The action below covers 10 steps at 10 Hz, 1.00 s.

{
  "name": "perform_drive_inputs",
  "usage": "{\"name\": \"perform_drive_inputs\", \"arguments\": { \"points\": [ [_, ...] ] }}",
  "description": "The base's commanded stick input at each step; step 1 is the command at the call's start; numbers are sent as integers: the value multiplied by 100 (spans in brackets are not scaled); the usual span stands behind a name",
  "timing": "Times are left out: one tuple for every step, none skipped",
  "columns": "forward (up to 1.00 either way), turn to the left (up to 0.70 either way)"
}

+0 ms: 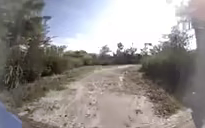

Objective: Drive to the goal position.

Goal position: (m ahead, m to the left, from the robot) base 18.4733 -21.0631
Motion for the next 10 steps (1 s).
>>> {"name": "perform_drive_inputs", "arguments": {
  "points": [
    [100, 0],
    [100, 0],
    [100, 0],
    [100, 0],
    [100, 0],
    [100, 0],
    [100, 0],
    [100, 0],
    [100, 0],
    [100, 0]
  ]
}}
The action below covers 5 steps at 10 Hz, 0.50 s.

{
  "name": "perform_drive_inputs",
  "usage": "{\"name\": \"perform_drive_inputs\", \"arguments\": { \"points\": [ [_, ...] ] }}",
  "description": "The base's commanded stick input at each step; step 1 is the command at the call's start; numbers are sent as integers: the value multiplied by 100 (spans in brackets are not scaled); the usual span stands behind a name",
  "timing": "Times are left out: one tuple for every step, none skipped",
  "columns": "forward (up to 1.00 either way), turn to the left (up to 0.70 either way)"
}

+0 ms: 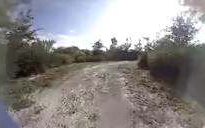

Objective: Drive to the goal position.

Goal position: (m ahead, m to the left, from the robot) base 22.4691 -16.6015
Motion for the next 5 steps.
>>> {"name": "perform_drive_inputs", "arguments": {
  "points": [
    [100, 0],
    [100, 0],
    [100, 0],
    [100, 0],
    [100, 0]
  ]
}}
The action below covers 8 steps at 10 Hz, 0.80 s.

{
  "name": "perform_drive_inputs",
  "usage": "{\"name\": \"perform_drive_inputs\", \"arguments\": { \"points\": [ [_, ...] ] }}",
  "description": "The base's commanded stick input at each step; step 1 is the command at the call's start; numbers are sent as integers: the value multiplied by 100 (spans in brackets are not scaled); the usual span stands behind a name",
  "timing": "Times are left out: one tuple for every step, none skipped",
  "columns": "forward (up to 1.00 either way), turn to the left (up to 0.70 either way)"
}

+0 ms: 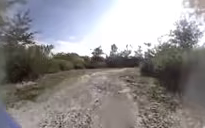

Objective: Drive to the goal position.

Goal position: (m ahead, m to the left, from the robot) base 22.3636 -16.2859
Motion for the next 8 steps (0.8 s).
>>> {"name": "perform_drive_inputs", "arguments": {
  "points": [
    [100, 0],
    [100, 0],
    [100, 0],
    [100, 0],
    [100, 0],
    [100, 0],
    [100, 0],
    [100, 0]
  ]
}}
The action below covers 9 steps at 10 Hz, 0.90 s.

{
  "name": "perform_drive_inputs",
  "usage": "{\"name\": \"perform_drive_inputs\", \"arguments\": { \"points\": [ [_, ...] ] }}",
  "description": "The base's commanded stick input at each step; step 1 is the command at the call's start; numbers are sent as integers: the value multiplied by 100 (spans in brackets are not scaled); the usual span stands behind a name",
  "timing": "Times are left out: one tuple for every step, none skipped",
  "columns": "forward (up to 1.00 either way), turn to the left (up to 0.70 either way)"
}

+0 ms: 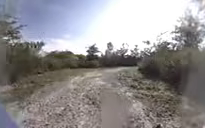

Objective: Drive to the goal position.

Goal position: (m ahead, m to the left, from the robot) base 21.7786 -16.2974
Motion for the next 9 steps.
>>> {"name": "perform_drive_inputs", "arguments": {
  "points": [
    [100, 0],
    [100, 0],
    [100, 0],
    [100, 0],
    [100, 0],
    [100, 0],
    [100, 0],
    [100, 6],
    [100, 27]
  ]
}}
